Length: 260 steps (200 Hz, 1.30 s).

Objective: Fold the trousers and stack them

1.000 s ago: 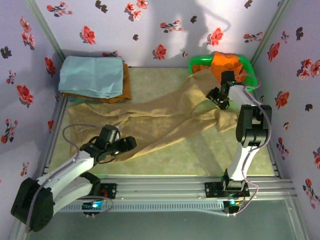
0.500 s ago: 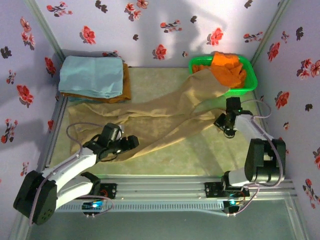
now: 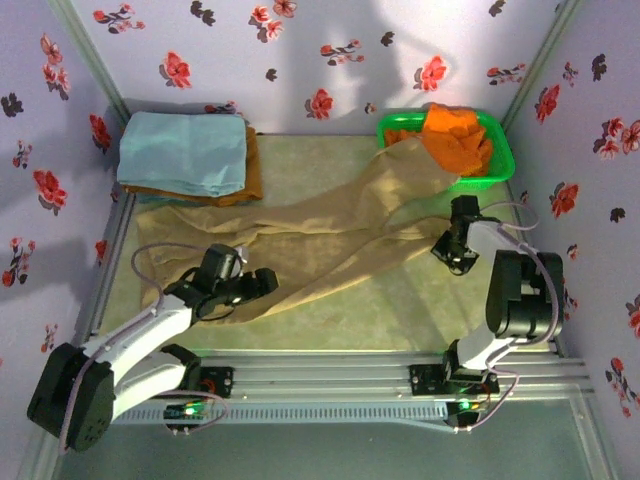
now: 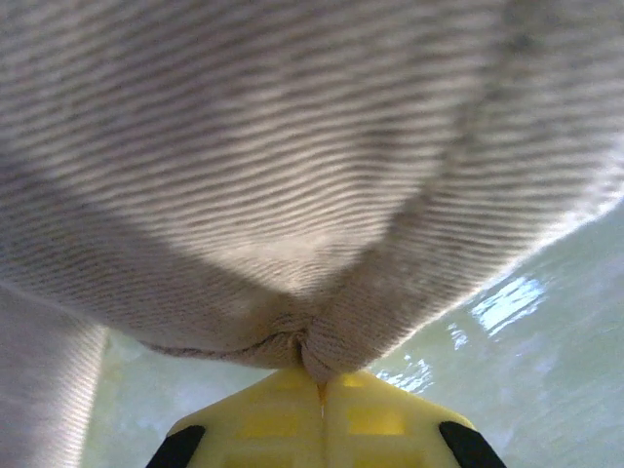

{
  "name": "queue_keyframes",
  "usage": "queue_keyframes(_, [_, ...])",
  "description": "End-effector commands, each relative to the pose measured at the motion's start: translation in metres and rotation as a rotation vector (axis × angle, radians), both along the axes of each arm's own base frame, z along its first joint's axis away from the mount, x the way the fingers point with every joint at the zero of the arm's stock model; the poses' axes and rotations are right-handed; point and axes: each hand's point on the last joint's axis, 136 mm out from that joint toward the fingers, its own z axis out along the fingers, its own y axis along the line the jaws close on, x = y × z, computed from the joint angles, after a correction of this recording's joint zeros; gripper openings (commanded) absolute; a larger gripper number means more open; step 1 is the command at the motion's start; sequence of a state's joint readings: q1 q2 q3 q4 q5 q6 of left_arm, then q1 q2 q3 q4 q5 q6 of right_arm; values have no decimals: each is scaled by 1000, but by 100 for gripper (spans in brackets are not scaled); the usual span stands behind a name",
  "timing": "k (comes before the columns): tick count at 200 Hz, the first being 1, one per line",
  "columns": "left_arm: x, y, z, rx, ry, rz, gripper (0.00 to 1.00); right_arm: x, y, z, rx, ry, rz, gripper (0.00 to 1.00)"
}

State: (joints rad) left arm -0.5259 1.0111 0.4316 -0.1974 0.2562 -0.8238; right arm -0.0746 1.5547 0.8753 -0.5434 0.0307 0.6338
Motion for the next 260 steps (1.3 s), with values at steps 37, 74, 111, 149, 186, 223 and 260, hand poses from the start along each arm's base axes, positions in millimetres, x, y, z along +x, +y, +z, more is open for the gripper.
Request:
queue_keyframes(37, [4, -6, 17, -35, -50, -41, 76, -25, -47, 40, -7, -144, -206, 0])
queue_keyframes(74, [-4, -5, 22, -72, -65, -36, 71, -52, -68, 55, -16, -193, -304, 0])
queue_keyframes(111, [-10, -2, 31, -98, -83, -28, 70, -88, -92, 66, -25, -235, -430, 0])
queue_keyframes(149, [-12, -2, 47, -115, -110, -32, 70, -118, -111, 62, -105, -187, -550, 26])
queue_keyframes(186, [-20, 3, 53, -125, -112, -24, 70, -128, -135, 67, -117, -223, -691, 40])
queue_keyframes(223, [-28, 16, 35, -105, -84, 42, 73, -72, -74, 80, 7, -315, -384, 54])
queue_keyframes(260, [-5, 20, 19, -66, -79, 132, 77, -31, 38, 31, 121, -253, -99, 15])
